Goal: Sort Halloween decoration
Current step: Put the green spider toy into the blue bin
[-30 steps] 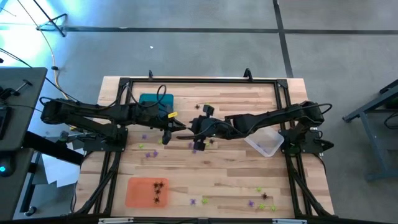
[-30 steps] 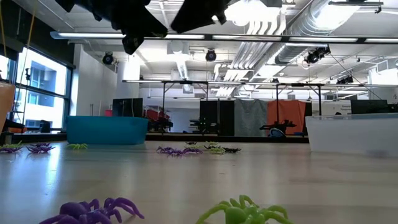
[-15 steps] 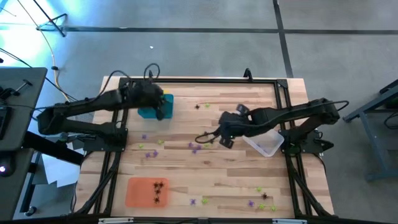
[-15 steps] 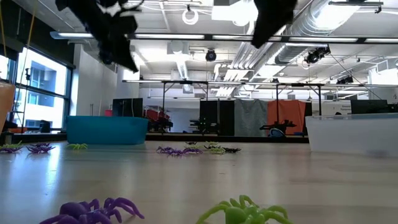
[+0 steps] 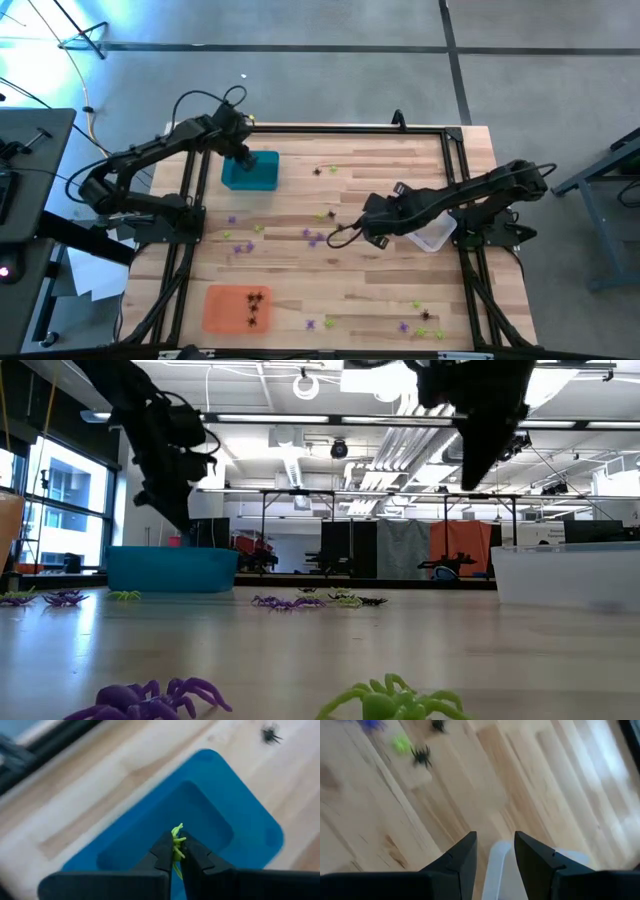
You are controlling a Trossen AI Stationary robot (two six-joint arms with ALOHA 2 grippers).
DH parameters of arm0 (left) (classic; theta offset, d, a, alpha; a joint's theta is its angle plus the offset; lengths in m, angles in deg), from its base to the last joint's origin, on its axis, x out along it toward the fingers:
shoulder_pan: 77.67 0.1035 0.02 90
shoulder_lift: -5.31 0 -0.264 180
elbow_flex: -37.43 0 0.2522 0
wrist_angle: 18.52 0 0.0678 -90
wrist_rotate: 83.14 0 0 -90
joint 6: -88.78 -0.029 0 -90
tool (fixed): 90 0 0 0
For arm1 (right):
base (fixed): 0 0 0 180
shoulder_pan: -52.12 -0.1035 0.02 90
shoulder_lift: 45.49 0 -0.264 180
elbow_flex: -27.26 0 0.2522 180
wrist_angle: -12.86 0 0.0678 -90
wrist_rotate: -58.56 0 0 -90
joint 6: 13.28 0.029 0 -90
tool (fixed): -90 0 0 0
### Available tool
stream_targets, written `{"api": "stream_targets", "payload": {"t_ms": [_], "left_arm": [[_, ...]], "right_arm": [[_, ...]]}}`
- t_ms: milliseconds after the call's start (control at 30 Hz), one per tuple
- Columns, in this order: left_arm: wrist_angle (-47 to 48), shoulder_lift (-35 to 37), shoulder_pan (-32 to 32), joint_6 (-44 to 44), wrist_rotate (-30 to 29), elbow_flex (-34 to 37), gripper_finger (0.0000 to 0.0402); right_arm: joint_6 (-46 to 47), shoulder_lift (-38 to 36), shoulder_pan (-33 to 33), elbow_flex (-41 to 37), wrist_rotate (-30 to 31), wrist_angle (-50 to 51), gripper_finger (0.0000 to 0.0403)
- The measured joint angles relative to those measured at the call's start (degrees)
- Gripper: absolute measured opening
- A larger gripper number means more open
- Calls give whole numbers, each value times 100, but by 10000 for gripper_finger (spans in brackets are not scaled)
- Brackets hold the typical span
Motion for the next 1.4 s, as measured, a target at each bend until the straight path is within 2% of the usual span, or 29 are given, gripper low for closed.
{"api": "stream_targets", "payload": {"t_ms": [200, 567, 633, 700, 767, 833, 967, 1133, 1233, 1400], "left_arm": [[102, -54, -79, -39, 393, 0, 15], [271, -52, -102, 112, 411, -2, 99], [373, -54, -124, 260, 726, -71, 108], [353, -47, -206, 229, 1519, -198, 110], [321, 16, -345, 218, 2317, -346, 109], [137, 52, -588, 286, 2691, -515, 105], [-196, 163, -1229, 416, 2700, -784, 98], [-417, 255, -1895, 438, 2626, -1028, 95], [-421, 311, -2023, 319, 2610, -1178, 95], [-423, 319, -2054, -3, 2586, -1364, 94]], "right_arm": [[83, 2, 55, -462, -359, -345, 126], [-291, 2, 172, -500, -415, -1035, 126], [-501, 2, 259, -500, -338, -1239, 126], [-783, 2, 412, -500, -335, -1595, 126], [-1141, 2, 627, -500, -387, -2072, 126], [-1570, 3, 880, -500, -434, -2568, 126], [-2424, 108, 1571, -494, -548, -3494, 126], [-3097, 786, 2484, -493, -1654, -4259, 126], [-3377, 1314, 2891, -495, -2060, -4720, 126], [-3833, 1684, 3423, -495, -2151, -5134, 126]]}}
